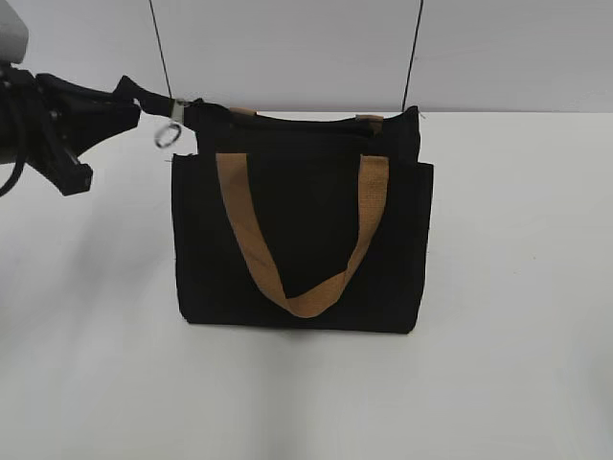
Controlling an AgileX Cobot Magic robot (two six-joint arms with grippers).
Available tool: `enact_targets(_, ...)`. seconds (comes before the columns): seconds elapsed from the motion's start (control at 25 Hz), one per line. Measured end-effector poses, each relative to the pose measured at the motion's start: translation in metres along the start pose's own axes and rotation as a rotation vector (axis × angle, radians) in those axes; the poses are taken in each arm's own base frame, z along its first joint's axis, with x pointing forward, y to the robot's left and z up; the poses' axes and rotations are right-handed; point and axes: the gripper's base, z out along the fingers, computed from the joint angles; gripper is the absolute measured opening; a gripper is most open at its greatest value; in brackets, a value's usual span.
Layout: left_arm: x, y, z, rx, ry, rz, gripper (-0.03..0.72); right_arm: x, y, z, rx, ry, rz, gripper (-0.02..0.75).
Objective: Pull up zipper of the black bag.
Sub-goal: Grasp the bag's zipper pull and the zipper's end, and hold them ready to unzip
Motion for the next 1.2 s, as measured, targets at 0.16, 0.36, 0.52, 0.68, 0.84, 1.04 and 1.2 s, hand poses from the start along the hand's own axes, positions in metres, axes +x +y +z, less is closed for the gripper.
enact_targets(0.16,-0.004,-0.001,-0.004,0.001,0.001,-0.002,0.022,0.000,0.000,0.000,-0.005,-0.001,0.005,0.588)
enact_targets(0.36,-0.004,-0.001,-0.004,0.009,0.015,0.001,0.022,-0.029,-0.002,-0.001,-0.037,-0.031,0.014,0.588)
enact_targets(0.52,-0.006,0.000,-0.003,0.006,0.009,-0.006,0.022,-0.075,-0.008,0.009,-0.043,-0.125,0.044,0.588)
enact_targets(0.68,-0.007,0.000,-0.003,0.007,0.008,-0.007,0.022,-0.106,-0.006,0.037,-0.110,-0.056,0.029,0.588)
enact_targets(0.84,-0.006,0.000,-0.003,0.008,0.009,-0.007,0.022,-0.135,-0.003,0.074,-0.201,0.056,0.022,0.588)
enact_targets(1.04,-0.007,0.000,-0.003,0.009,0.008,-0.007,0.022,-0.168,0.021,0.126,-0.340,0.165,-0.028,0.588)
enact_targets(1.2,-0.007,0.000,-0.003,0.009,0.008,-0.007,0.022,-0.188,0.070,0.156,-0.440,0.203,-0.067,0.587)
